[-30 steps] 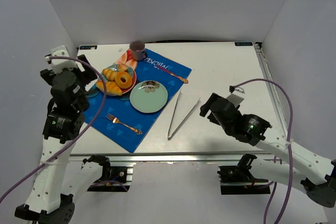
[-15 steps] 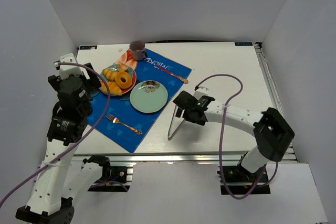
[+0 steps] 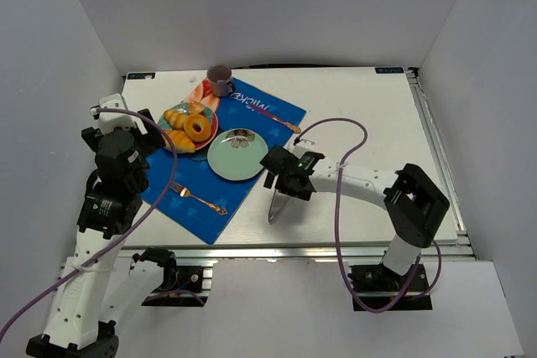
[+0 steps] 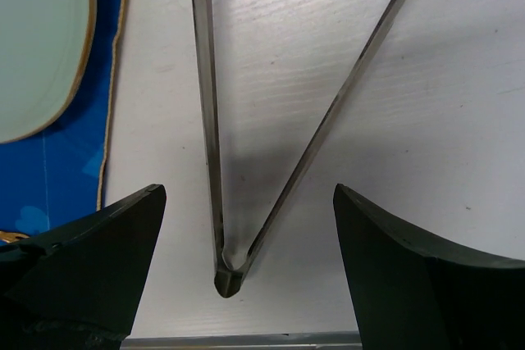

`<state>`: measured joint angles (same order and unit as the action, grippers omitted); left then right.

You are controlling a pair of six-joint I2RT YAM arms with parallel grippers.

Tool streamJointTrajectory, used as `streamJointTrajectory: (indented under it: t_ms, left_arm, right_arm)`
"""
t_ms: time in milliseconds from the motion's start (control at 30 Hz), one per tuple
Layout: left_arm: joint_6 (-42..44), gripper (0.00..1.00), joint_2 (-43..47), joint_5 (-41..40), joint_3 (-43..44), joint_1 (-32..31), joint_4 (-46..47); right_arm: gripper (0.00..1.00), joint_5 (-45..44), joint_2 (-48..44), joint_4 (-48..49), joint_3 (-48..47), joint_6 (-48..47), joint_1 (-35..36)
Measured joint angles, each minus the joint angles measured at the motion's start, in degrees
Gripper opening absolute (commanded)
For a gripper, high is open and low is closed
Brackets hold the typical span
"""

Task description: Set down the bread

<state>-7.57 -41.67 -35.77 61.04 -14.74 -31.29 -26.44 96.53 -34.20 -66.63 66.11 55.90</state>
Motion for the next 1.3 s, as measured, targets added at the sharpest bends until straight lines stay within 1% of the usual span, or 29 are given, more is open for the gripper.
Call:
streamJointTrajectory:
  t_ms: [300,533,833,1133,1200,1300]
  left_arm:
    - [-0.5,0.98,0.8,0.2,-0.7,0.0,-0.1]
    - [-1.3,0.98,2.0,0.2,-0.7,-0.8,-0.9]
    - [-1.5,0.98,2.8,0.2,-2.4,-1.6,-1.7]
    - [-1.5,0.98,4.2,-0.6,-2.7,-2.4,-1.7]
    - [-1.4,0.98,4.7,-1.1,-3.1,-2.6,-1.7]
    - [-1.4,0.98,4.8,-1.5,-3.5,-2.7,-2.0]
  right_arm:
    - [0.89,-0.3,4.0,-1.5,-0.9,3.9,1.6]
    - [0.89,-2.2,5.9,-2.2,-1.4,7.9,1.6]
    - [0.89,-3.6,13.0,-4.1,-8.3,9.9,1.6]
    - [0.89,-4.2,16.7,-8.2,-12.0,12.2,1.6]
    - [0.88,-4.4,16.8,-8.5,-12.1,12.7,1.6]
    - [0.83,-4.5,16.8,-9.0,-12.1,13.4,1.6]
